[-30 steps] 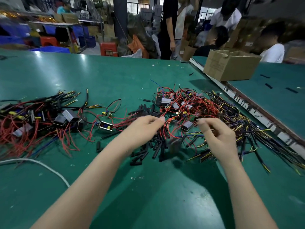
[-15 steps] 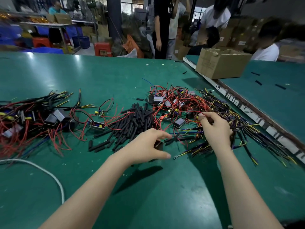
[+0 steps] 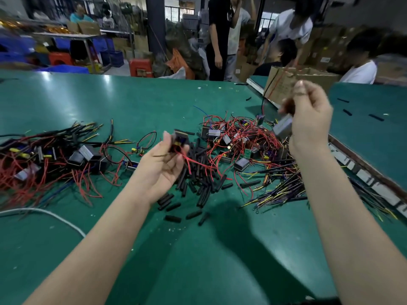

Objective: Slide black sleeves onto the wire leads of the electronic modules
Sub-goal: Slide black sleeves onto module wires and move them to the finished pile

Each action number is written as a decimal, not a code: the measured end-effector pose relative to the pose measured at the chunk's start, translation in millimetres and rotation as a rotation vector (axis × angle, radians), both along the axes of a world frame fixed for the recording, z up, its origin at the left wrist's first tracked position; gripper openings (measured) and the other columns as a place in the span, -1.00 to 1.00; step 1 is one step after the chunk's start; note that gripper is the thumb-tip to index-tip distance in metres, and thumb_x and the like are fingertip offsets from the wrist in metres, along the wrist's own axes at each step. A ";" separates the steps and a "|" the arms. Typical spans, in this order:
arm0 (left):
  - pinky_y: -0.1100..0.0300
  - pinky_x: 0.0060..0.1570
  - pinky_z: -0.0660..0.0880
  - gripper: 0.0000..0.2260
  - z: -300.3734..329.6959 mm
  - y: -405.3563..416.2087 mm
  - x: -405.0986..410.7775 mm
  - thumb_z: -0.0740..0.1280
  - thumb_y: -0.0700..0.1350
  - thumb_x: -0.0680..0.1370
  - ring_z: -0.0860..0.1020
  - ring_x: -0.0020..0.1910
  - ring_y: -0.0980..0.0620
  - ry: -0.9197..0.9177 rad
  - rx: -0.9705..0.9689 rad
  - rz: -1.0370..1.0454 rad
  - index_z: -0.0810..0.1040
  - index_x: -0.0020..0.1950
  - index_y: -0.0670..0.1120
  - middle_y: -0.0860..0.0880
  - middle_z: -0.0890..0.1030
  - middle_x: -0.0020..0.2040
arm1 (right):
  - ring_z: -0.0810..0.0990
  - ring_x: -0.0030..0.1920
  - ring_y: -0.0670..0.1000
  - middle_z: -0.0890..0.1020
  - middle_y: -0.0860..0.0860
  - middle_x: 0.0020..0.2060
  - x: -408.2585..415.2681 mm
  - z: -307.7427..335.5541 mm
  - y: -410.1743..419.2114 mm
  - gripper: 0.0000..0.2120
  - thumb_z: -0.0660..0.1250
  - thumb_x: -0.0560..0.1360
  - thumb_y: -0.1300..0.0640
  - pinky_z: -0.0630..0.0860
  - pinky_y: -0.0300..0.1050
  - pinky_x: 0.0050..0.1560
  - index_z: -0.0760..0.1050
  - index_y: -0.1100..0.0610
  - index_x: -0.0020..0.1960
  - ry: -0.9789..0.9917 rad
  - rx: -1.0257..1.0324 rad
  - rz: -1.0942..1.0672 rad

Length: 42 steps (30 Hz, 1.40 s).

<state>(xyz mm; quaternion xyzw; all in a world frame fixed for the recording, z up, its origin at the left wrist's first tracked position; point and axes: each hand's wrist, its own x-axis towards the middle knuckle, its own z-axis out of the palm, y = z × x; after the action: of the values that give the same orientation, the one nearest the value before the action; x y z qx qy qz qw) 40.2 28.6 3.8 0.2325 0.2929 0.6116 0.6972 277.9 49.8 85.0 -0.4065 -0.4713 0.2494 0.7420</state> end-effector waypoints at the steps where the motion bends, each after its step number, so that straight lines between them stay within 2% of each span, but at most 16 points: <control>1: 0.39 -0.34 0.52 -0.73 -0.7 0.6 -2.4 0.36 0.06 0.33 0.64 -0.30 0.16 -0.065 -0.037 -0.007 0.57 -0.09 -0.08 -0.01 0.68 -0.23 | 0.46 -0.42 -0.10 0.50 -0.05 -0.40 -1.8 5.6 -0.3 -0.88 0.20 0.62 0.18 0.46 -0.21 -0.33 0.48 0.12 -0.06 0.005 0.038 -0.002; 6: 0.32 -0.19 0.47 -0.73 -11.9 -0.4 -8.3 0.37 0.10 0.34 0.64 -0.24 0.18 -0.176 -0.065 -0.017 0.56 -0.07 -0.03 0.03 0.68 -0.20 | 0.47 -0.42 -0.16 0.53 -0.03 -0.34 -12.5 -12.5 -1.5 -0.89 0.20 0.62 0.17 0.46 -0.26 -0.32 0.49 0.15 -0.02 -0.285 -0.081 0.041; 8: 0.30 -0.18 0.52 -0.74 -14.5 -0.2 -11.5 0.40 0.06 0.34 0.65 -0.23 0.14 -0.253 -0.095 0.002 0.57 -0.11 -0.08 0.00 0.67 -0.18 | 0.46 -0.44 -0.14 0.53 -0.01 -0.34 -17.0 -31.3 -2.7 -0.89 0.20 0.62 0.17 0.44 -0.27 -0.33 0.48 0.16 -0.01 -0.290 -0.129 0.074; 12: 0.25 -0.33 0.60 -0.76 -15.9 -0.2 -16.8 0.38 -0.01 0.45 0.66 -0.32 0.04 -0.318 -0.174 0.051 0.57 -0.20 -0.20 -0.13 0.65 -0.20 | 0.50 -0.35 -0.11 0.55 -0.05 -0.29 -17.1 -46.3 -8.2 -0.88 0.19 0.63 0.15 0.45 -0.27 -0.26 0.49 0.09 -0.03 -0.055 -0.120 0.100; 15: 0.19 -0.31 0.62 -0.79 -15.9 -1.0 -10.9 0.29 -0.09 0.56 0.65 -0.29 -0.05 -0.223 -0.249 0.017 0.54 -0.10 -0.24 -0.20 0.63 -0.19 | 0.55 -0.11 -0.06 0.61 -0.11 -0.19 -13.3 -41.0 -12.1 -0.85 0.21 0.62 0.10 0.46 -0.20 -0.15 0.53 -0.03 -0.06 0.068 -0.082 0.162; 19: 0.16 -0.30 0.61 -0.83 -16.1 -3.9 15.5 0.18 -0.29 0.60 0.58 -0.17 -0.12 -0.099 -0.304 -0.117 0.54 -0.11 -0.26 -0.26 0.60 -0.17 | 0.53 0.07 -0.01 0.61 -0.06 -0.04 -9.4 -26.6 -16.9 -0.88 0.19 0.62 0.10 0.48 -0.12 -0.13 0.50 0.00 -0.04 0.186 0.018 0.284; 23: 0.13 -0.19 0.60 -0.85 -17.7 -0.6 50.9 0.13 -0.34 0.61 0.60 -0.18 -0.14 -0.038 -0.296 -0.248 0.45 -0.08 -0.32 -0.29 0.55 -0.11 | 0.56 0.17 0.07 0.58 -0.05 0.08 -1.0 -9.1 -19.3 -0.91 0.19 0.60 -0.05 0.44 0.19 0.15 0.41 -0.05 0.04 0.461 0.058 0.554; 25: 0.13 -0.17 0.56 -0.86 -19.4 3.0 66.5 0.11 -0.36 0.61 0.59 -0.15 -0.09 0.065 -0.272 -0.288 0.45 0.06 -0.33 -0.29 0.56 -0.05 | 0.57 0.21 0.11 0.56 -0.02 0.15 -0.2 -3.7 -19.6 -0.87 0.14 0.62 -0.07 0.41 0.27 0.22 0.37 -0.06 0.11 0.558 0.053 0.659; 28: 0.14 -0.19 0.58 -0.72 -21.7 9.1 84.6 0.15 -0.40 0.58 0.60 -0.08 -0.10 0.084 -0.249 -0.263 0.37 0.27 -0.22 -0.27 0.48 0.22 | 0.64 0.11 0.11 0.61 0.00 0.11 -5.9 -4.7 -21.8 -0.82 0.13 0.63 -0.07 0.43 0.32 0.20 0.41 -0.04 0.15 0.632 0.030 0.721; 30: 0.16 -0.12 0.55 -0.86 -20.6 11.5 90.9 0.21 -0.34 0.57 0.59 -0.07 -0.08 0.019 -0.248 -0.272 0.43 0.11 -0.21 -0.25 0.47 0.22 | 0.66 0.06 0.09 0.64 -0.02 0.05 -10.9 -10.0 -23.4 -0.79 0.13 0.62 -0.07 0.49 0.29 0.12 0.49 -0.02 0.05 0.670 0.006 0.752; 32: 0.24 -0.20 0.55 -0.93 -19.5 13.5 95.0 0.23 -0.29 0.58 0.60 -0.13 -0.04 -0.006 -0.253 -0.251 0.47 0.02 -0.17 -0.20 0.53 0.10 | 0.65 0.07 0.10 0.67 -0.02 -0.02 -12.3 -17.6 -23.9 -0.80 0.14 0.62 -0.05 0.54 0.22 0.04 0.49 -0.02 -0.03 0.729 -0.006 0.767; 33: 0.28 -0.29 0.54 -0.90 -20.1 16.4 97.7 0.23 -0.30 0.58 0.60 -0.18 -0.02 0.060 -0.238 -0.220 0.48 0.04 -0.15 -0.17 0.55 0.03 | 0.66 0.05 0.10 0.68 -0.02 -0.04 -11.1 -21.8 -23.2 -0.82 0.15 0.62 -0.04 0.56 0.18 0.01 0.48 -0.02 -0.02 0.773 -0.013 0.760; 35: 0.34 -0.40 0.47 -0.78 -22.7 21.9 102.8 0.23 -0.32 0.56 0.57 -0.24 0.01 0.475 -0.114 -0.118 0.49 0.17 -0.15 -0.15 0.56 -0.03 | 0.70 -0.09 0.04 0.70 0.00 -0.09 -5.9 -31.7 -20.6 -0.74 0.15 0.62 -0.02 0.61 0.00 -0.13 0.57 0.03 -0.06 0.848 -0.043 0.737; 37: 0.29 -0.16 0.47 -0.70 -31.9 28.2 105.1 0.25 -0.31 0.51 0.55 -0.07 -0.08 1.118 0.167 0.018 0.52 0.22 -0.11 -0.16 0.52 0.07 | 0.67 -0.31 -0.06 0.70 -0.02 -0.18 -0.1 -43.1 -17.0 -0.67 0.13 0.63 0.00 0.55 -0.23 -0.41 0.61 0.07 -0.14 0.902 -0.105 0.717; 39: 0.12 0.10 0.37 -0.71 -36.2 35.7 103.6 0.27 -0.20 0.51 0.41 0.16 -0.12 1.685 0.404 0.181 0.52 0.22 0.00 -0.10 0.41 0.20 | 0.60 -0.45 -0.15 0.69 -0.06 -0.23 3.7 -57.2 -14.1 -0.74 0.13 0.62 0.03 0.42 -0.32 -0.58 0.53 0.02 -0.14 0.930 -0.172 0.665; 42: 0.00 0.14 0.27 -0.64 -33.3 52.4 104.8 0.23 -0.11 0.55 0.29 0.27 -0.12 2.075 0.544 0.241 0.40 0.34 0.07 -0.05 0.37 0.32 | 0.55 -0.51 -0.19 0.67 -0.05 -0.29 5.0 -83.4 -11.3 -0.80 0.17 0.59 0.07 0.36 -0.35 -0.64 0.49 0.03 -0.16 0.993 -0.269 0.627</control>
<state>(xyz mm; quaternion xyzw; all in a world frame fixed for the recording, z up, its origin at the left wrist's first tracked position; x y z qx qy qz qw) 145.0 81.0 -29.5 0.7542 0.6160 0.2254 -0.0309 282.8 38.5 1.6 -0.1734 -0.1301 0.6737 0.7065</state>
